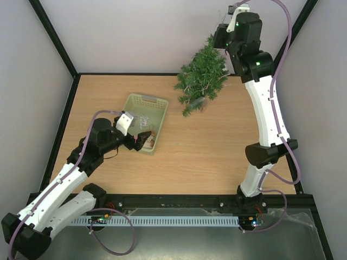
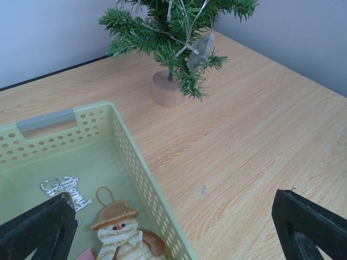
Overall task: Decorate the small christmas tree
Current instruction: Place the decoration item on the Christmas tree.
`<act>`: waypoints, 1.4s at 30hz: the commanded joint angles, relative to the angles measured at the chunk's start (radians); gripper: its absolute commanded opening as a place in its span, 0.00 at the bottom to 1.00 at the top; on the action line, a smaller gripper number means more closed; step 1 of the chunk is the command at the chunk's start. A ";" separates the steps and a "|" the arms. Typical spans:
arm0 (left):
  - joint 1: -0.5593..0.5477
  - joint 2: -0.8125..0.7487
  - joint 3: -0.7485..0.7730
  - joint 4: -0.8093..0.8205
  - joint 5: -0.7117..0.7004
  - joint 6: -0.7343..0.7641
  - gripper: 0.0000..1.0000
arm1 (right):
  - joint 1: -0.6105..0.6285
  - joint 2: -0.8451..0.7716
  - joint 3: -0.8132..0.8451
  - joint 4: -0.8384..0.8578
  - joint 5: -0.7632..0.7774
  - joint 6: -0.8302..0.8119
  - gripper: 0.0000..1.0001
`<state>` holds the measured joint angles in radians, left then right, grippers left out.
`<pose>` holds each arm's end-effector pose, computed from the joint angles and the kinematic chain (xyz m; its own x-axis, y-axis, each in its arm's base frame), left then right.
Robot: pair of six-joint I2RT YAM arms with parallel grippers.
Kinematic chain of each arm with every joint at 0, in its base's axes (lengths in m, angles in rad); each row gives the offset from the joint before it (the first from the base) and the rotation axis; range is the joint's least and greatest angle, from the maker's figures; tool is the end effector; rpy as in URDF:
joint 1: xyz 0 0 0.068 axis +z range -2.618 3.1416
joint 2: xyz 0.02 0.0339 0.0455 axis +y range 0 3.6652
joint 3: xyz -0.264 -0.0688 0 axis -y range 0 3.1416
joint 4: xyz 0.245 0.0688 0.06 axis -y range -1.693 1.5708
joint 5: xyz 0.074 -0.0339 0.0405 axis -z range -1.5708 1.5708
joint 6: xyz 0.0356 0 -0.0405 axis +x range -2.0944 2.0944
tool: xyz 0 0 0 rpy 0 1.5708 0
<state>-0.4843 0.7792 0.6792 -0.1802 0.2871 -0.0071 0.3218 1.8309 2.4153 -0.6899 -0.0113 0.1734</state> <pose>0.1598 -0.0955 0.3043 -0.2496 0.1236 -0.9604 0.6856 0.7230 -0.0851 0.3491 0.1168 0.5423 -0.1548 0.1302 -0.9793 -0.3048 0.9366 0.1727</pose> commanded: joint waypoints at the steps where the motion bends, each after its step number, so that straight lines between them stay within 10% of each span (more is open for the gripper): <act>1: -0.001 -0.008 -0.011 -0.007 -0.003 0.006 0.99 | -0.002 -0.063 0.033 0.043 0.017 0.013 0.02; 42: -0.002 -0.019 -0.013 -0.011 -0.005 0.012 1.00 | -0.003 0.011 0.043 -0.008 -0.007 -0.038 0.02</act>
<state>-0.4843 0.7734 0.6785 -0.1944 0.2836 -0.0063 0.3218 1.8252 2.4157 -0.7063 -0.0399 0.1558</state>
